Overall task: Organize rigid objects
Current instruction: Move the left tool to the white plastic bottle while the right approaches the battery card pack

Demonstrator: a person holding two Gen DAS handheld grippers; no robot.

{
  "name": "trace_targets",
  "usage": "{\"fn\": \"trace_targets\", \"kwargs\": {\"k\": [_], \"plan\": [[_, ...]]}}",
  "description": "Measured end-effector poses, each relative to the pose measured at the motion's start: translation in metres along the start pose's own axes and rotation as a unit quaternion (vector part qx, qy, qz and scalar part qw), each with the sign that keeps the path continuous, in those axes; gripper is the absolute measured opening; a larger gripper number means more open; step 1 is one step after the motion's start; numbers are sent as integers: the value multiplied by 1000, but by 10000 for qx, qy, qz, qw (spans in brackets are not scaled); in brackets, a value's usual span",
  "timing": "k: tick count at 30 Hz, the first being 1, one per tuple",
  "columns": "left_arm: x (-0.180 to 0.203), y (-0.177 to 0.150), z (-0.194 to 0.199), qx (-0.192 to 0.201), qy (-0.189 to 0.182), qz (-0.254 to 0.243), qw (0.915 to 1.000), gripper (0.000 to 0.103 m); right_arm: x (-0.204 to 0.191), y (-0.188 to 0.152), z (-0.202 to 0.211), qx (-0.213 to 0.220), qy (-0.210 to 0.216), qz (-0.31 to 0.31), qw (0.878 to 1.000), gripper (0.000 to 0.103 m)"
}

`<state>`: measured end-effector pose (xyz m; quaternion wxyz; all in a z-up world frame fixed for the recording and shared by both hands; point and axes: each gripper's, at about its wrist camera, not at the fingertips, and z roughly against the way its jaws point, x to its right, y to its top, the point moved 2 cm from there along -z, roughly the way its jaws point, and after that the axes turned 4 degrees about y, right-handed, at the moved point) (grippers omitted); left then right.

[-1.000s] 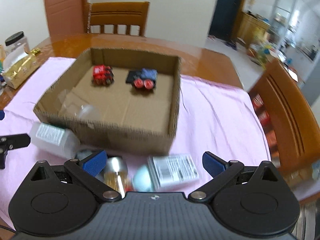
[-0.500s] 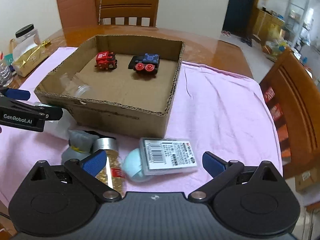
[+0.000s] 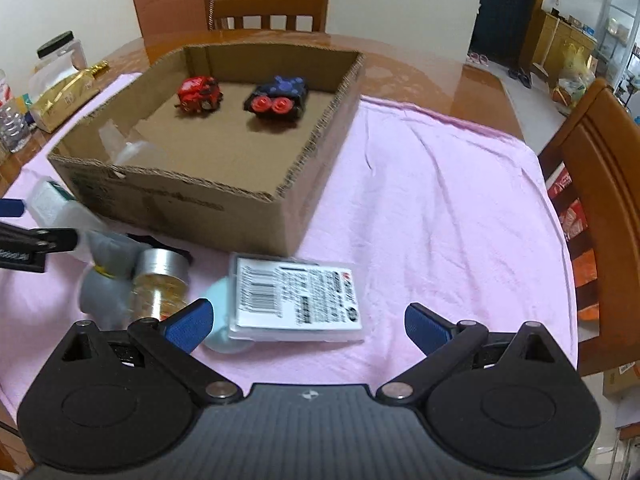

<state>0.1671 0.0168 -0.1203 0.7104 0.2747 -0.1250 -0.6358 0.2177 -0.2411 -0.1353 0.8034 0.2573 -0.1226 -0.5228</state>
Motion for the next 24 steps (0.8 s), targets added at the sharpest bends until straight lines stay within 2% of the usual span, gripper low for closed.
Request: {"fn": "trace_targets", "kwargs": {"k": [9,18,21,24], "plan": [[4,-4,-6,-12,-47,160,9999,102,6,6,-21,-102,347,-147,9992,103],[3,-4,-9,53,-109,201,9997,102,34,7,-32,-174,97,-435,9989,103],[2,-3,-13,62,-118,243,9996,102,38,6,-36,-228,-276,-175,9992,103],[3,-3,-17,75,-136,272,9995,102,38,5,-36,-183,-279,1,9994,103]]}}
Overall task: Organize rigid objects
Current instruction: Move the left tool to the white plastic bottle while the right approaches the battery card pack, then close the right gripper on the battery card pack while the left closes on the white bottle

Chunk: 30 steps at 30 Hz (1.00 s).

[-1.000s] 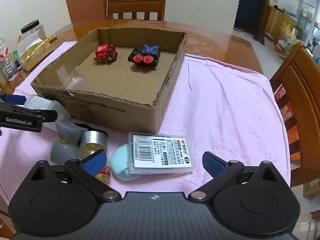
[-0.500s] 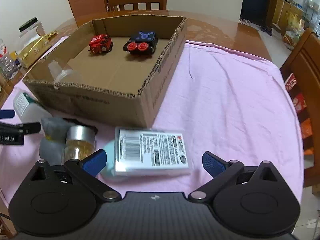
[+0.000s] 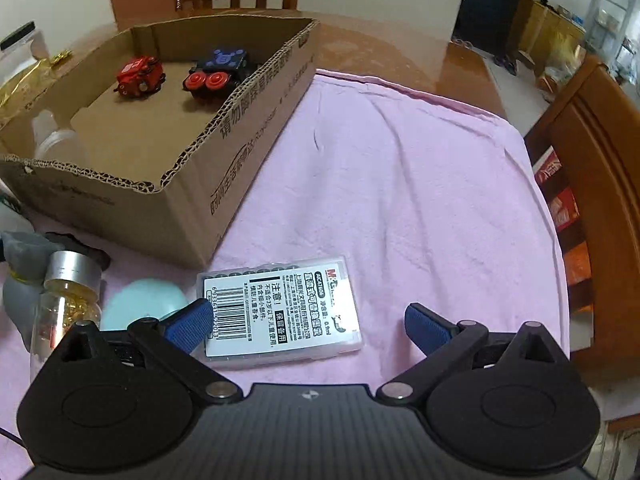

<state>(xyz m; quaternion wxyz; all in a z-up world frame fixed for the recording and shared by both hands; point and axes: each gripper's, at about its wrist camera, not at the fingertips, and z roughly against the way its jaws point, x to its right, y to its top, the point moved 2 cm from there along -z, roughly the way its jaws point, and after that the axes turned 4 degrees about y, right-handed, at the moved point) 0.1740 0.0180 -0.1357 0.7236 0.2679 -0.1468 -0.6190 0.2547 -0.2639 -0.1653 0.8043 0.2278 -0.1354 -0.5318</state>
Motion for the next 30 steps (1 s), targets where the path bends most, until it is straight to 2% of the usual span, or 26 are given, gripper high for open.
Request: {"fn": "trace_targets", "kwargs": {"k": [4,11,15,18,27,30], "plan": [[2,0,-5,-33,-33,-19,10000,102,-7,2,1,-16,15,434,9991,103],[0,0,-12,-68,-132,8,9999,102,-22,2,-10,-229,129,563,9981,103],[-2,-1,-15,-65,-281,70,9996,102,-25,1,-10,-170,145,667,9975,103],[-3,-3,-14,99,-329,30,9994,102,-16,1,-13,-211,360,472,9980,103],[-6,-9,-12,368,-445,-84,9983,102,-16,-2,-11,-57,389,515,9979,103],[-8,-10,-3,603,-522,-126,9967,101,-16,-2,-12,-28,387,517,9979,103]]}}
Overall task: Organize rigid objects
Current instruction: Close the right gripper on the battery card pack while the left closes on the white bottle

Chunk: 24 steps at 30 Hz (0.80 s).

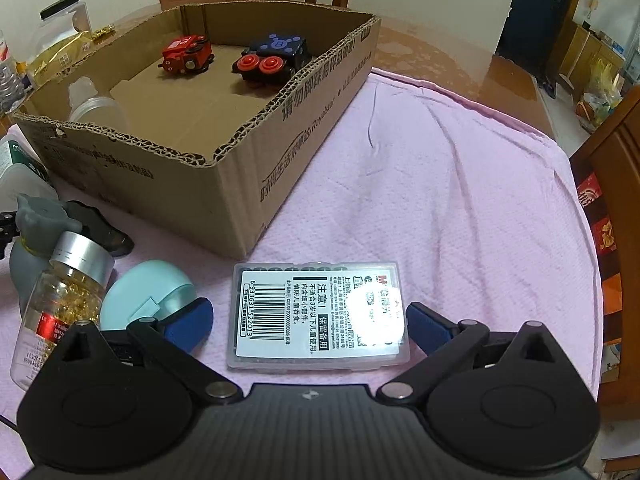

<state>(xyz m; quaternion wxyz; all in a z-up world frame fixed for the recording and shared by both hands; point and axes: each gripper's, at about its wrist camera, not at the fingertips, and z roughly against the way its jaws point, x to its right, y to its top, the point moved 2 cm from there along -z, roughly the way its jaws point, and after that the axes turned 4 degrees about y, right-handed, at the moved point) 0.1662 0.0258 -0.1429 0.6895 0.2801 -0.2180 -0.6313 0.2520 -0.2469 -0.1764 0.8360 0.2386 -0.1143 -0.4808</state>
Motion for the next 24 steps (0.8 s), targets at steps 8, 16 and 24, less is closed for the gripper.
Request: {"fn": "trace_targets", "kwargs": {"k": [8,16,24], "plan": [[0,6,8,241,-101,-202,9995,91,-1,2,1,-75,-71,4,9999,103],[2,9,8,242,-176,-212,9993,87,-6,6,4,-125,5,139,9998,94],[3,14,8,239,-214,-171,9993,83,-6,9,2,-157,-6,76,9998,94]]}}
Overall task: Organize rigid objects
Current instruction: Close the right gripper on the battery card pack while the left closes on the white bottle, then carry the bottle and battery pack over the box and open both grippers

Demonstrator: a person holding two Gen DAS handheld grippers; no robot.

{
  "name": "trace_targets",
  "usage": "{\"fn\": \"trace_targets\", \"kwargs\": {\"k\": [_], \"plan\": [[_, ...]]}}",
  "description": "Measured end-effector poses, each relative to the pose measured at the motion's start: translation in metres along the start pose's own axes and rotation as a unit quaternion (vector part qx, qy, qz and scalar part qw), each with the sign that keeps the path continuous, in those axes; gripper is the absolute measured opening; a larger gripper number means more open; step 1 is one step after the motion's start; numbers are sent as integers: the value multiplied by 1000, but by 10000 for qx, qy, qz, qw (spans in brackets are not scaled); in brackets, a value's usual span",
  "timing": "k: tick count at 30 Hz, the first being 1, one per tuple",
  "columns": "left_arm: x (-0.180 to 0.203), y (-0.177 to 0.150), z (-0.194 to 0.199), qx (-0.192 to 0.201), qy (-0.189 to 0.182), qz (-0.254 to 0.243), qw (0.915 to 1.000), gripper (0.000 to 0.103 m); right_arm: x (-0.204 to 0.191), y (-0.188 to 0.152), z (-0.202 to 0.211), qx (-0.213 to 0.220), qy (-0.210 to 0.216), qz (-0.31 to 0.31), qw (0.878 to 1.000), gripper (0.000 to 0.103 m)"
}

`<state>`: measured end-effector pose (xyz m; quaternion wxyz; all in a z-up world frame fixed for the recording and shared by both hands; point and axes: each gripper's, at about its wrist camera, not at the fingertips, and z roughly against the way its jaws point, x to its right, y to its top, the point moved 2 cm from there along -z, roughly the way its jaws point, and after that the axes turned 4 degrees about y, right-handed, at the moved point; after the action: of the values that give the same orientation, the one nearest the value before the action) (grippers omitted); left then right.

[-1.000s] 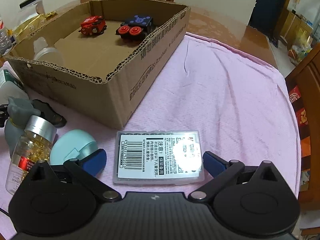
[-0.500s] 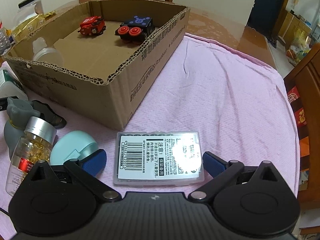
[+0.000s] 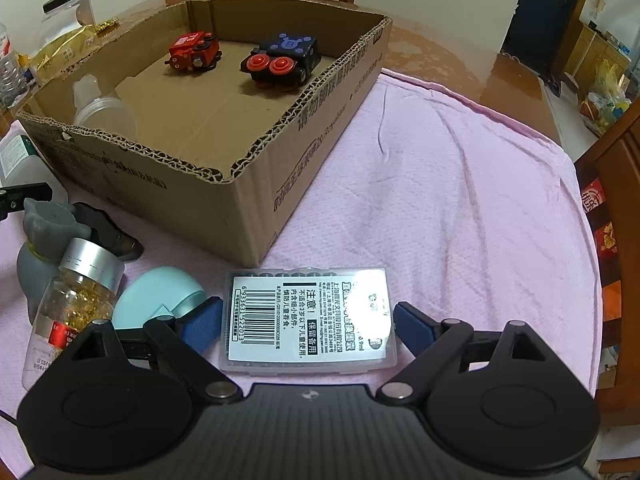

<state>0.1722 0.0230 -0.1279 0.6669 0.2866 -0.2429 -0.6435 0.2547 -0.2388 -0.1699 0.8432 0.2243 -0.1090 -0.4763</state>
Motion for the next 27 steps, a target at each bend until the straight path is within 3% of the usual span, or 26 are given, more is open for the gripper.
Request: {"fn": "trace_targets", "kwargs": {"k": [13,27], "plan": [[-9,10,9,-434,-169,22,9989,83,4,3,3,-170,-75,-115,9998,93],[-8,41,68,-825,-722,-1033,9886,83,2,24,83,167,111,61,9998,93]]}}
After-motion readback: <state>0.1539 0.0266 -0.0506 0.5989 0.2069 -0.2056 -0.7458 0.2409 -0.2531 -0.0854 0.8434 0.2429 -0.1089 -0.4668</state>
